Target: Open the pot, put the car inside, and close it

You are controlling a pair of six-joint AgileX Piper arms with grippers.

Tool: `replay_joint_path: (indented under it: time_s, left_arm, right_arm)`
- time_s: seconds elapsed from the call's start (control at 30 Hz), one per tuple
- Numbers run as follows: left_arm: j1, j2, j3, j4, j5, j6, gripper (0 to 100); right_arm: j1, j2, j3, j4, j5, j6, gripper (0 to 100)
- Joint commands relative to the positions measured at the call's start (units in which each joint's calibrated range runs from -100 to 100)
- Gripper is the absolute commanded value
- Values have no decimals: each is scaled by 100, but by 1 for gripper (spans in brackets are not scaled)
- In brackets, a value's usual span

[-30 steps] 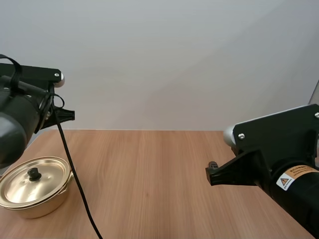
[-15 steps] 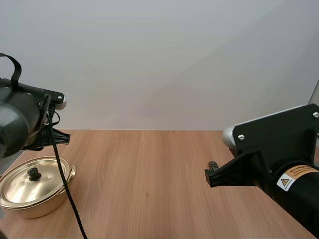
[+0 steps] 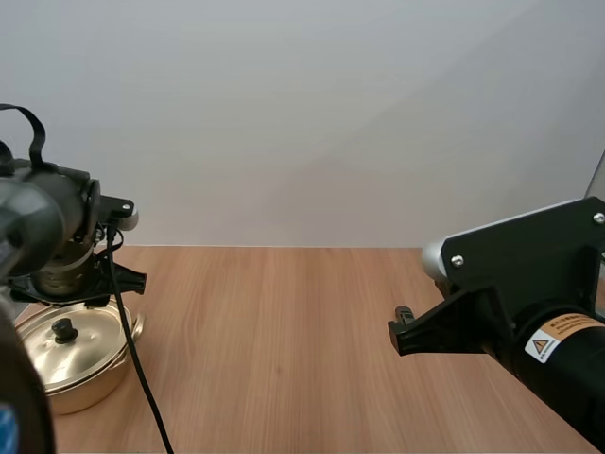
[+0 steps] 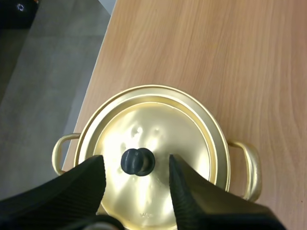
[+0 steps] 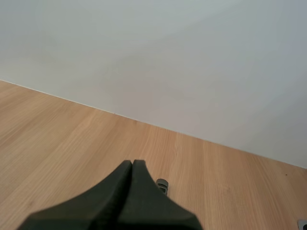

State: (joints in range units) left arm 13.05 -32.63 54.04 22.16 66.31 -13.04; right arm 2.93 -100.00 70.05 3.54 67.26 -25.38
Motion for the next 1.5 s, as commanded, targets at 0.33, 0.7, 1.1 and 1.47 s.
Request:
replay_joint_path:
  time_s: [0.33, 0.7, 1.1, 1.47]
  left_arm:
    - [10, 472, -2, 382, -480, -118, 69]
    - [668, 472, -2, -68, -408, 1051, 69]
    - [887, 718, -2, -1614, -272, 2419, 69]
    - [887, 1278, -2, -1723, -1126, 2468, 69]
  right_arm:
    - [1, 0, 0, 5, 4, -2, 0]
    - [1, 0, 0, 5, 4, -2, 0]
    - [1, 0, 0, 5, 4, -2, 0]
    - [1, 0, 0, 5, 4, -2, 0]
